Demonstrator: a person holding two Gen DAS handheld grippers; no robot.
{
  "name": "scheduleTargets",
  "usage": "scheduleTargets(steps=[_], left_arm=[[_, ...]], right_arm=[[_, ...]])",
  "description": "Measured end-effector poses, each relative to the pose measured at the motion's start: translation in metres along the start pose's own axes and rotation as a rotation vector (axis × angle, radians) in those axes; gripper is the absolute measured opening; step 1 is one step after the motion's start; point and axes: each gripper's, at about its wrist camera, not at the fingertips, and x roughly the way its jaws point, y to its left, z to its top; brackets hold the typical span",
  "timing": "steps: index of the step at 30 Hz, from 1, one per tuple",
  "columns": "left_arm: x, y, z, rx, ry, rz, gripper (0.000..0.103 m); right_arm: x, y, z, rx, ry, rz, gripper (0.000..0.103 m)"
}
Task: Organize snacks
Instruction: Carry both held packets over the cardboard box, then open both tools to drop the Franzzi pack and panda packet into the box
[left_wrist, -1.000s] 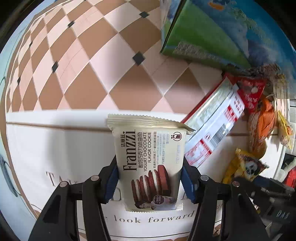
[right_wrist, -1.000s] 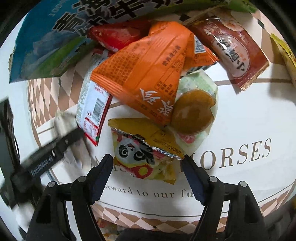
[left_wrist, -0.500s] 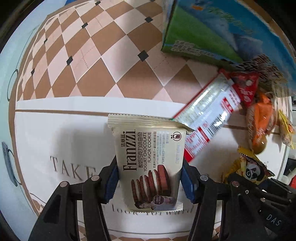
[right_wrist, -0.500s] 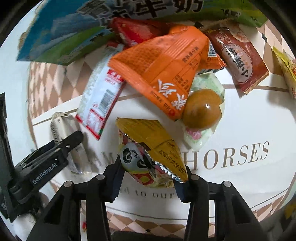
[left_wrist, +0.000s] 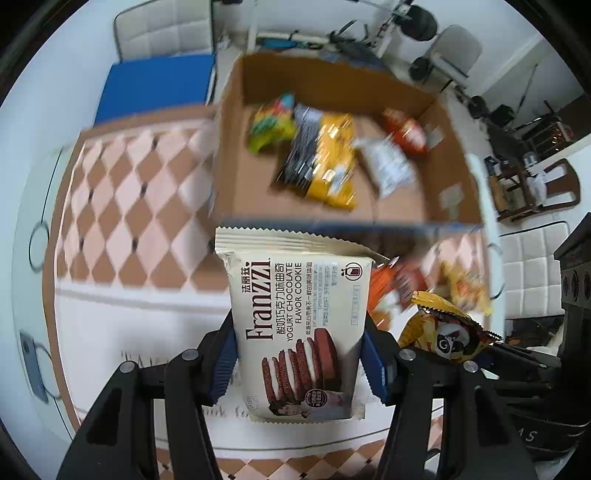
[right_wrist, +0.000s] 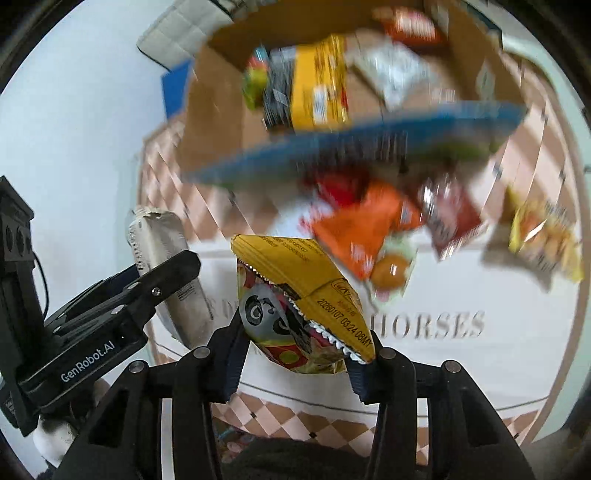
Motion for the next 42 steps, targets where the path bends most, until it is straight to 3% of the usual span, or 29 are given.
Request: scheduleTargets(steps=[7, 16, 26, 34, 36, 38, 40, 42], left_arm=[[0.003, -0.022, 0.085, 0.040, -0.011, 0.015, 0.056], [0.074, -0.013, 0.154, 0.013, 0.141, 0.032, 0.057], [0.141, 0.000, 0.162, -0.030, 0.275, 0.040, 0.057], [0.168, 0.001, 0.157, -0.065, 0.342, 0.031, 0.058], [0.166, 0.005, 0.156, -0.094, 0.326, 0.035, 0.058], [0.163, 0.006, 0.156, -0.111, 0.318, 0.016, 0.064], [0.157, 0.003, 0.156, -0.105, 0.304, 0.017, 0.086], [0.150, -0.002, 0.157, -0.084, 0.283, 0.039, 0.094]], right_arm=[[-0.050, 0.008, 0.065, -0.027, -0.113, -0.004, 0.049], [-0.031, -0.001, 0.143, -0.019, -0.110, -0.075, 0.049], [0.026, -0.029, 0.176, 0.017, -0.020, -0.152, 0.049], [0.047, -0.048, 0.183, 0.037, 0.034, -0.169, 0.050], [0.053, -0.051, 0.184, 0.042, 0.072, -0.180, 0.058], [0.054, -0.051, 0.185, 0.034, 0.082, -0.209, 0.095], [0.054, -0.050, 0.185, 0.009, 0.086, -0.248, 0.095], [0.053, -0.050, 0.184, 0.002, 0.090, -0.278, 0.095]])
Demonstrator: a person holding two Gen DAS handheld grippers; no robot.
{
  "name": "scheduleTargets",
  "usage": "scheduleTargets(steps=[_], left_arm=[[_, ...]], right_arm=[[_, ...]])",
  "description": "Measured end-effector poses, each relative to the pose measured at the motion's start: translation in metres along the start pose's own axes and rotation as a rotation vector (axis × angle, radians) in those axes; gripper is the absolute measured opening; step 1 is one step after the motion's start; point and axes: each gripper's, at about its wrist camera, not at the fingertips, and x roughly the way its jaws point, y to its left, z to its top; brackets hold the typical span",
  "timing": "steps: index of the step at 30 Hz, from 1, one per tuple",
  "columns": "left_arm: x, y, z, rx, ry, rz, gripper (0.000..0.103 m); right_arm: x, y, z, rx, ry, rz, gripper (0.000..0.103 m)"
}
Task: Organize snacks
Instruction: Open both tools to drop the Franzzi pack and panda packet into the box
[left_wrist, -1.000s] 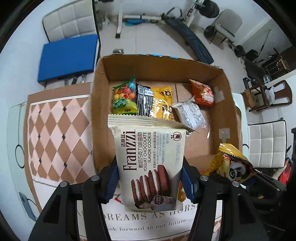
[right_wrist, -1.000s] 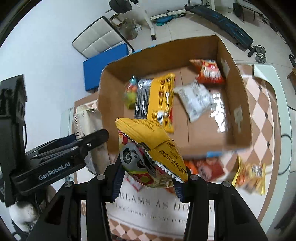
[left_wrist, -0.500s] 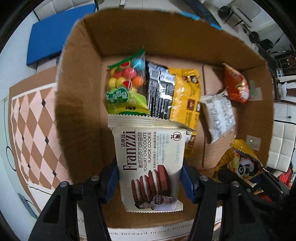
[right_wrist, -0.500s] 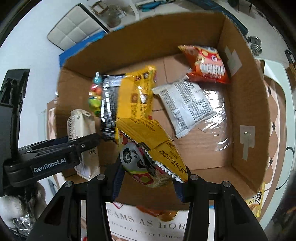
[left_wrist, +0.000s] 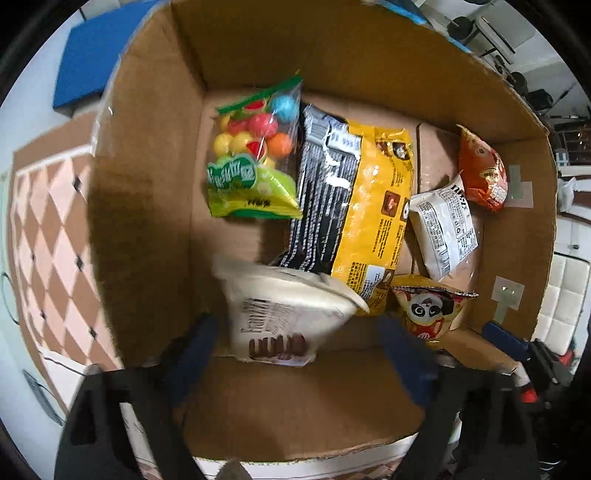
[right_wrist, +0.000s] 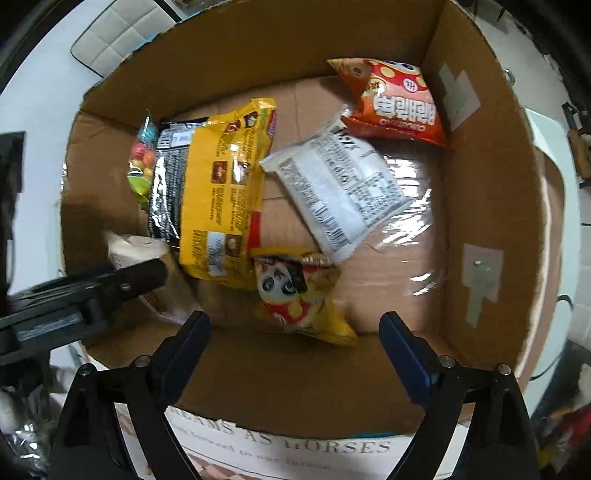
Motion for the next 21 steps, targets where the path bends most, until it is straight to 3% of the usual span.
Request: scheduleTargets(steps=[4, 9, 21], left_arm=[[-0.015, -0.012, -0.008, 0.025, -0.046, 0.013, 0.094], [-0.046, -0.028, -0.025, 0.041, -0.162, 0.025, 0.094], [-0.098, -0.040, -0.095, 0.029, -0.411, 0.005, 0.094]], right_arm=[[-0.009, 0.001, -0.004, -0.023, -0.030, -0.053, 0.095], [-0.031, 0.002, -0.013, -0.039, -0.099, -0.081, 0.095], [-0.108, 0.009, -0.077, -0.083, -0.313, -0.070, 0.095]])
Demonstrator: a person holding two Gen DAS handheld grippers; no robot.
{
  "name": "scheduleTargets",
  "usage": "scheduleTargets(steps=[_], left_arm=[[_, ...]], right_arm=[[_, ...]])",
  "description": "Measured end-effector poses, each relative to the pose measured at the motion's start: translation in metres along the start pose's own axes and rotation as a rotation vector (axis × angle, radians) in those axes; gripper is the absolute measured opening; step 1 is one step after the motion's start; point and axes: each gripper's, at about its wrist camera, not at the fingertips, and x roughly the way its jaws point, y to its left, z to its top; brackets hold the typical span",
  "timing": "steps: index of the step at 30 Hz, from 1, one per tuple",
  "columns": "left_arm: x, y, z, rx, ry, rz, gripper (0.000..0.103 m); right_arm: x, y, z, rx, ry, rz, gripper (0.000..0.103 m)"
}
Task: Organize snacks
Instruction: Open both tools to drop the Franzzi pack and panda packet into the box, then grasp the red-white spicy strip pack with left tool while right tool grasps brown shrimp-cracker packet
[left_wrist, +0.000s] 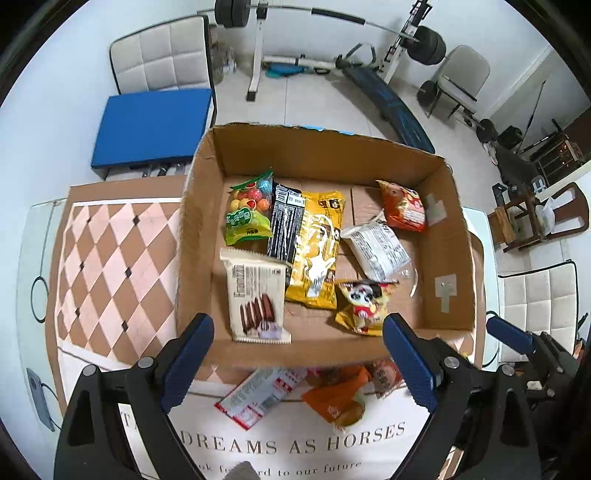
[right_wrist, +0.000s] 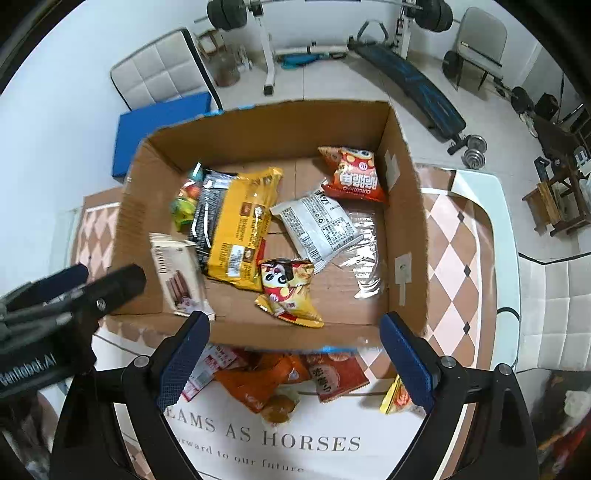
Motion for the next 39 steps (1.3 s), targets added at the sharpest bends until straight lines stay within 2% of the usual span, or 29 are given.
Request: scheduleTargets(steps=[5, 9, 11, 15, 19, 23, 26, 28, 30, 32, 34, 37, 39], left_arm=[[-0.027, -0.004, -0.031, 0.012, -0.088, 0.041, 0.094], [-0.023, -0.004, -0.059, 0.044, -0.114, 0.104, 0.094], [-0.006, -0.002, -0.075, 0.086, -0.087, 0.158, 0.094], [0.051, 0.008, -0.097, 0.144, 0.046, 0.213, 0.094], [0.108, 0.013, -0.109, 0.234, 0.133, 0.290, 0.094], [0.144, 0.007, -0.114, 0.351, 0.182, 0.339, 0.094], [0.160, 0.000, -0.117, 0.436, 0.197, 0.348, 0.096], [0.162, -0.006, -0.116, 0.461, 0.190, 0.315, 0.096], [0.165, -0.009, -0.115, 0.458, 0.206, 0.294, 0.093], [0.166, -0.010, -0.117, 0.426, 0.221, 0.247, 0.081], [0.163, -0.008, -0.120, 0.370, 0.230, 0.205, 0.063], [0.160, 0.000, -0.128, 0.251, 0.257, 0.176, 0.061], [0.158, 0.009, -0.137, 0.160, 0.278, 0.171, 0.061]], right_arm=[[-0.021, -0.006, -0.027, 0.021, -0.017, 0.041, 0.096], [-0.014, -0.020, -0.054, 0.069, 0.016, 0.082, 0.096], [0.003, -0.031, -0.068, 0.113, 0.062, 0.106, 0.096], [0.044, -0.052, -0.089, 0.183, 0.134, 0.115, 0.096], [0.085, -0.062, -0.094, 0.185, 0.164, 0.072, 0.094], [0.116, -0.061, -0.093, 0.147, 0.192, 0.027, 0.077], [0.129, -0.056, -0.092, 0.109, 0.192, -0.007, 0.077], [0.135, -0.053, -0.092, 0.091, 0.201, -0.011, 0.077], [0.142, -0.050, -0.092, 0.075, 0.217, -0.009, 0.077], [0.148, -0.044, -0.093, 0.037, 0.232, -0.045, 0.077], [0.151, -0.041, -0.094, 0.012, 0.233, -0.069, 0.077], [0.152, -0.038, -0.099, -0.003, 0.241, -0.101, 0.068], [0.153, -0.037, -0.104, 0.006, 0.256, -0.104, 0.066]])
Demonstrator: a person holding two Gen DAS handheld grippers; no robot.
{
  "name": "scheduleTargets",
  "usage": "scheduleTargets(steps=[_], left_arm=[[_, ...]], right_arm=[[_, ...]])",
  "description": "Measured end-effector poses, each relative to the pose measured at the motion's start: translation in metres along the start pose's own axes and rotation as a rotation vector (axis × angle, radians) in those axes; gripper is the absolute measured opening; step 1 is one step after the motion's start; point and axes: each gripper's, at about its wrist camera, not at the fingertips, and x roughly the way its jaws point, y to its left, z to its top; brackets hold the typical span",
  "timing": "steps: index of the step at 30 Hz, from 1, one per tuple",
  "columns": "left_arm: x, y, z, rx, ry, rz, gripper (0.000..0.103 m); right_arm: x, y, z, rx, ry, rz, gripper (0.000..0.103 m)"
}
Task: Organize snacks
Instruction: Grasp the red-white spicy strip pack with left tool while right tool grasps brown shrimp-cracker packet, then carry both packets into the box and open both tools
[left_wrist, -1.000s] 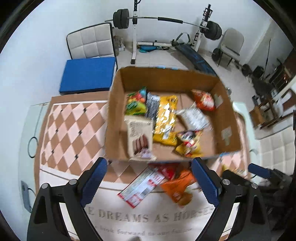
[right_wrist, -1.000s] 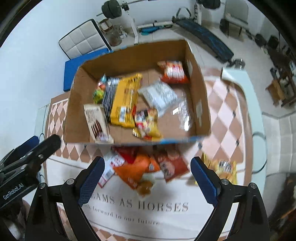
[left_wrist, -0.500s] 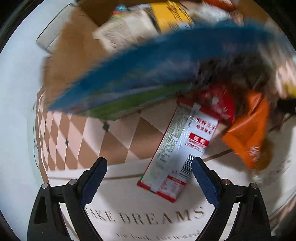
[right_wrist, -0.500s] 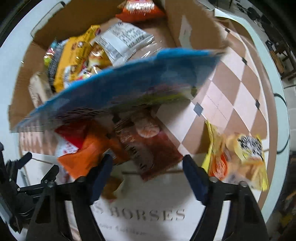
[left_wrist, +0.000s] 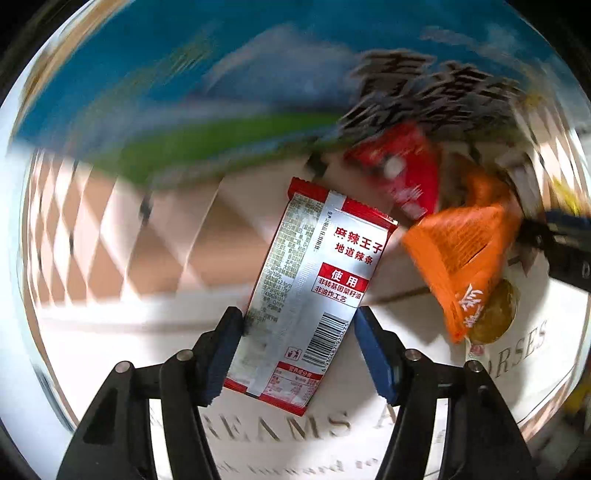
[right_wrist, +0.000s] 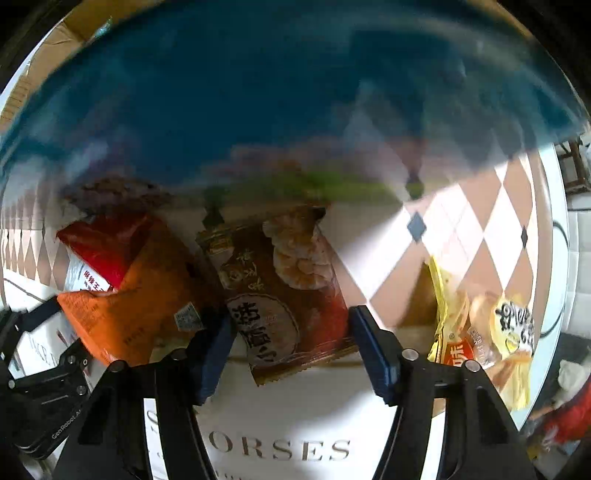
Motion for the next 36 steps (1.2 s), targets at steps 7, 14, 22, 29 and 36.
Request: scheduleTargets(steps=[7, 14, 22, 29, 36], left_arm=[[0.003, 0.007, -0.032, -0.179, 0.098, -0.107, 0.061], [0.005, 0.041, -0.025, -0.235, 0.125, -0.152, 0.061], [0.006, 0.007, -0.009, -0.059, 0.101, -0.036, 0.067], [-0.003, 0.005, -0.012, -0.073, 0.076, -0.046, 0.044], [-0.012, 0.014, -0.039, -0.120, 0.068, -0.074, 0.043]], right_arm=[[0.008, -0.010, -0.044, 0.068, 0.121, 0.036, 0.066], [0.008, -0.021, -0.049, 0.129, 0.157, 0.118, 0.077], [0.015, 0.007, -0.033, 0.077, 0.161, 0.033, 0.078], [0.014, 0.026, -0.064, 0.065, 0.116, 0.000, 0.059], [0.014, 0.012, -0.095, 0.094, 0.111, 0.073, 0.059]])
